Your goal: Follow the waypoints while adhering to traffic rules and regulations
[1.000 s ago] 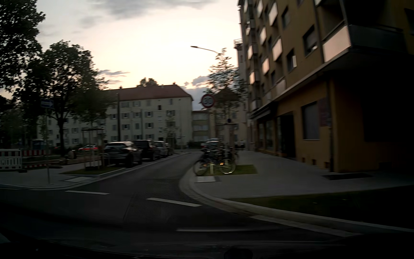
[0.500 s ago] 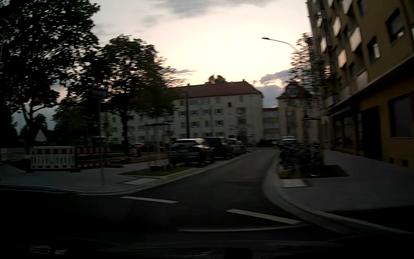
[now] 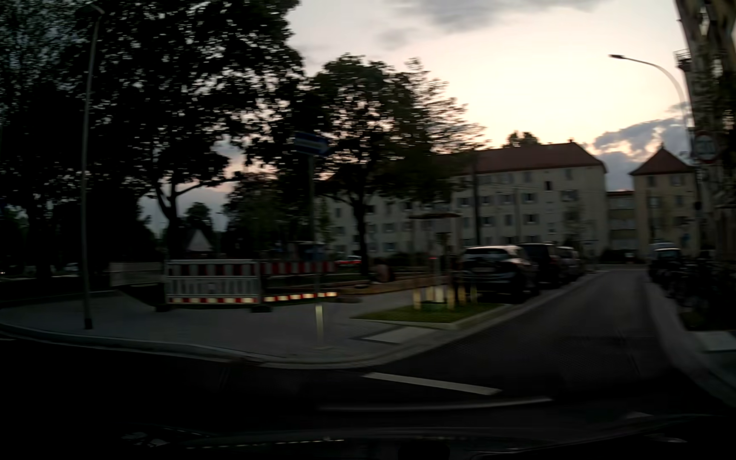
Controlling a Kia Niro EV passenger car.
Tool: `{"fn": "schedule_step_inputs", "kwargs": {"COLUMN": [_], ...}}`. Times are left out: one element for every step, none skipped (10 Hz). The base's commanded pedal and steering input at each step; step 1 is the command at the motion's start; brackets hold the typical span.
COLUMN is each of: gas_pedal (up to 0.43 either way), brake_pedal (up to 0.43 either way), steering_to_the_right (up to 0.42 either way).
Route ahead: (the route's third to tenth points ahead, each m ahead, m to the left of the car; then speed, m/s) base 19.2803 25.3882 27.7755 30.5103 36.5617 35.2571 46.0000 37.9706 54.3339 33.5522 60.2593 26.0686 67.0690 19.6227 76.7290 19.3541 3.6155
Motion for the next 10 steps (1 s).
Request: {"fn": "schedule_step_inputs", "kwargs": {"gas_pedal": [0.067,0.079,0.079,0.079,0.079,0.079,0.079,0.079,0.079,0.098], "brake_pedal": [0.000,0.000,0.000,0.000,0.000,0.000,0.000,0.000,0.000,0.000], "steering_to_the_right": [-0.641,-0.641,-0.641,-0.641,-0.641,-0.641,-0.638,-0.631,-0.627,-0.626]}}
